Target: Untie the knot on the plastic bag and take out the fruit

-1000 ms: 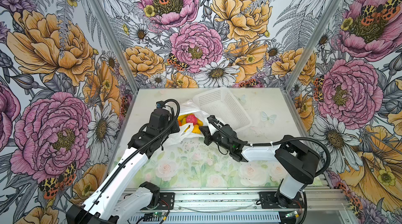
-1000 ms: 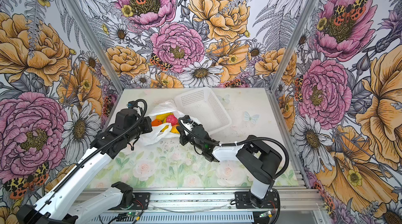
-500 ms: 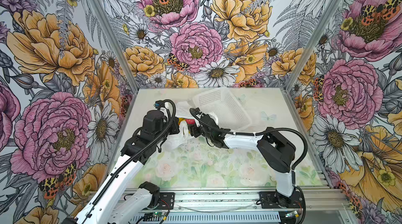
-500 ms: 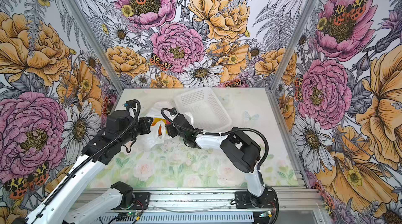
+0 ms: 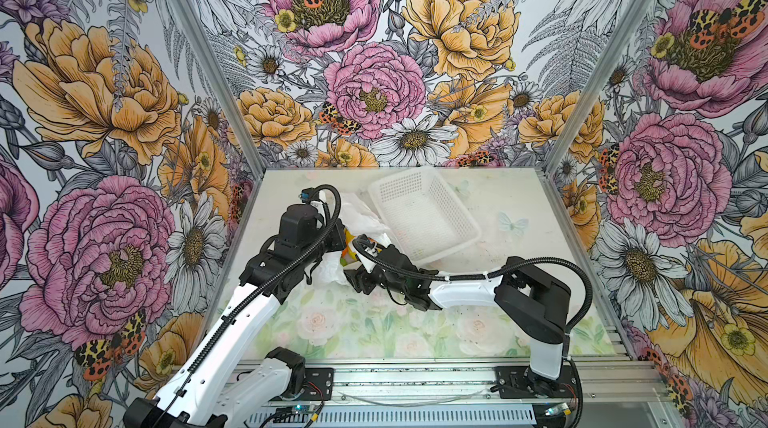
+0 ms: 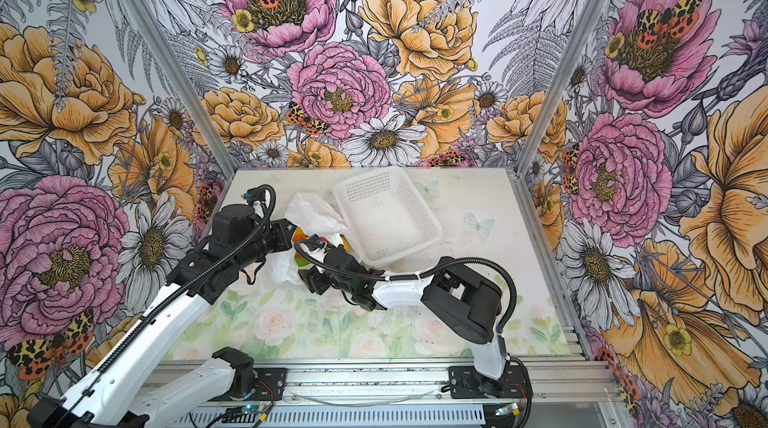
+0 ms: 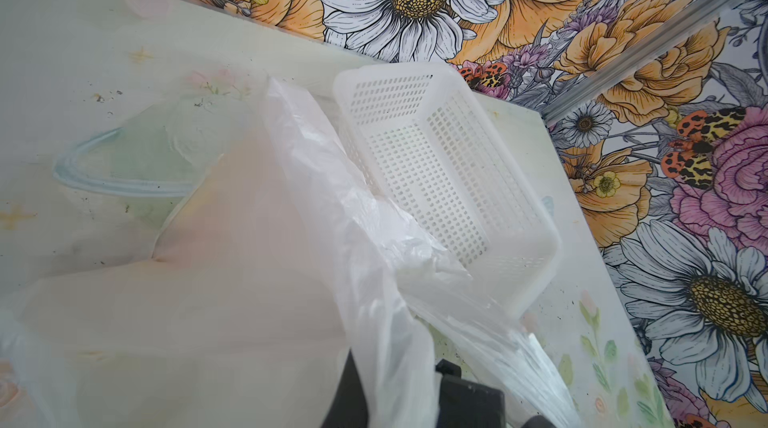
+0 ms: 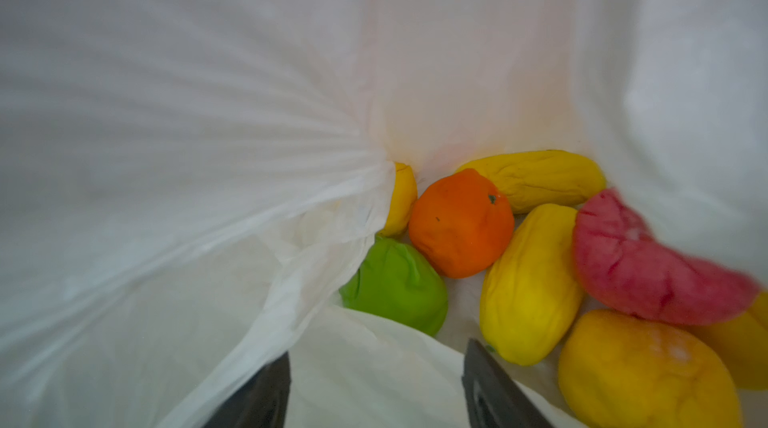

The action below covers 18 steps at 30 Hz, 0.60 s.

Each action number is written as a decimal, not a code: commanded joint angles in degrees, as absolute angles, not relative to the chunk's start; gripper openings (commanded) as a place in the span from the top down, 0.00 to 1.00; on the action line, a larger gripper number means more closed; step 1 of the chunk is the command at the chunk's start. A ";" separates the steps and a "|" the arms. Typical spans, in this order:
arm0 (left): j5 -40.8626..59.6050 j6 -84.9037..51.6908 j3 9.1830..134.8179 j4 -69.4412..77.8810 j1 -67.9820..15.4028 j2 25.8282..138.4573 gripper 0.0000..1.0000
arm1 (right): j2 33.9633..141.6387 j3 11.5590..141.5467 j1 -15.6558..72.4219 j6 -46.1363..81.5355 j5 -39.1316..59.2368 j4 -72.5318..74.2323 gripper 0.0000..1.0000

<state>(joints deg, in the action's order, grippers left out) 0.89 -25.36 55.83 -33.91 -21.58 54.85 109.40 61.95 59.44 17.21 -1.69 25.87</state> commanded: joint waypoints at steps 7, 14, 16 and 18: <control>-1.85 -25.22 54.50 -31.32 -21.09 54.93 1.00 | 116.25 73.26 54.55 21.17 -15.03 15.53 0.70; -1.14 -25.05 53.90 -30.10 -21.47 56.21 1.00 | 123.39 82.90 54.41 18.54 -21.61 8.13 0.23; -1.18 -24.88 53.57 -29.98 -21.75 56.66 1.00 | 125.94 86.08 54.39 18.14 -21.56 6.12 0.23; -2.06 -24.85 53.01 -29.66 -22.07 56.64 1.00 | 128.13 88.86 54.40 17.52 -22.15 4.07 0.23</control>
